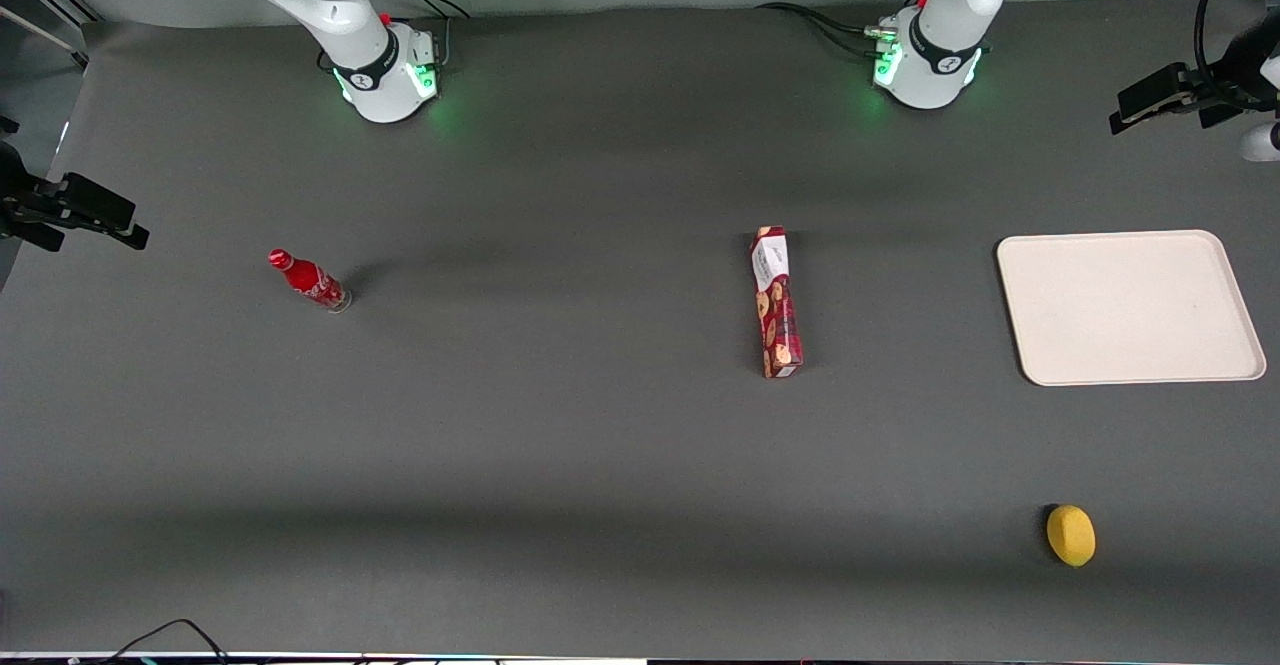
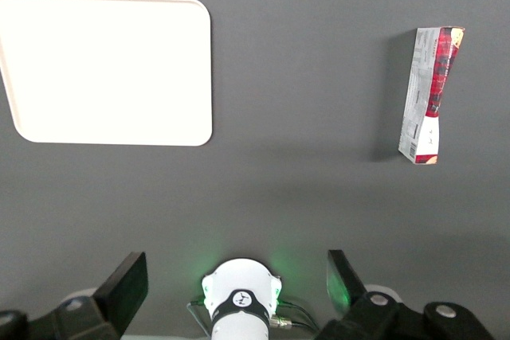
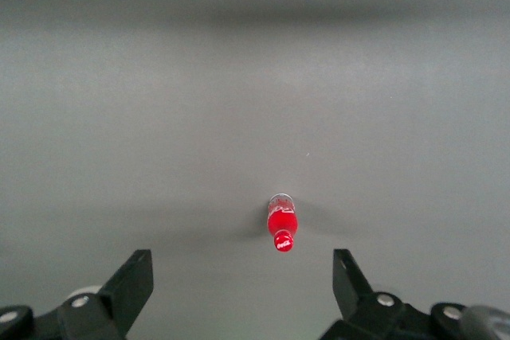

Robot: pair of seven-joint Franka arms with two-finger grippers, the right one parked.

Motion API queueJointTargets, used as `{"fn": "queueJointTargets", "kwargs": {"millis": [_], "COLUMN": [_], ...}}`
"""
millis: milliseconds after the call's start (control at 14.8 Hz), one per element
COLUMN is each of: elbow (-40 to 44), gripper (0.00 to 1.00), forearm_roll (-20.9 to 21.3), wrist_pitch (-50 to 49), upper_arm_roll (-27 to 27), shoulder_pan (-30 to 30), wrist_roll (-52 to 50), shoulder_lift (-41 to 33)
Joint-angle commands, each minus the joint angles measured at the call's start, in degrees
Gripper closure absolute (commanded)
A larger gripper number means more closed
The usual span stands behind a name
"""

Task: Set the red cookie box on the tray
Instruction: 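Move the left gripper over the red plaid cookie box and lower it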

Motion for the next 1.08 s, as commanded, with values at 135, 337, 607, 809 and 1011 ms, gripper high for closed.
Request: {"fn": "queueJointTargets", "kwargs": {"millis": [135, 337, 607, 809, 1011], "elbow": [2.5, 2.4, 2.6, 1.6, 0.3], "gripper": [0.00, 0.00, 0.00, 0.00, 0.00], "forearm_roll": [1.5, 0.2, -3.3, -6.4, -5.8], "wrist_pitch": [-0.3, 0.9, 7.6, 18.3, 32.1], "upper_arm_roll": [-0.8, -3.3, -13.3, -19.4, -23.5], "shoulder_pan": [-0.9, -1.0, -1.0, -1.1, -1.3], "wrist_roll": [1.0, -0.3, -13.8, -22.9, -29.7], "shoulder_lift": [1.8, 3.8, 11.3, 19.0, 28.2]}}
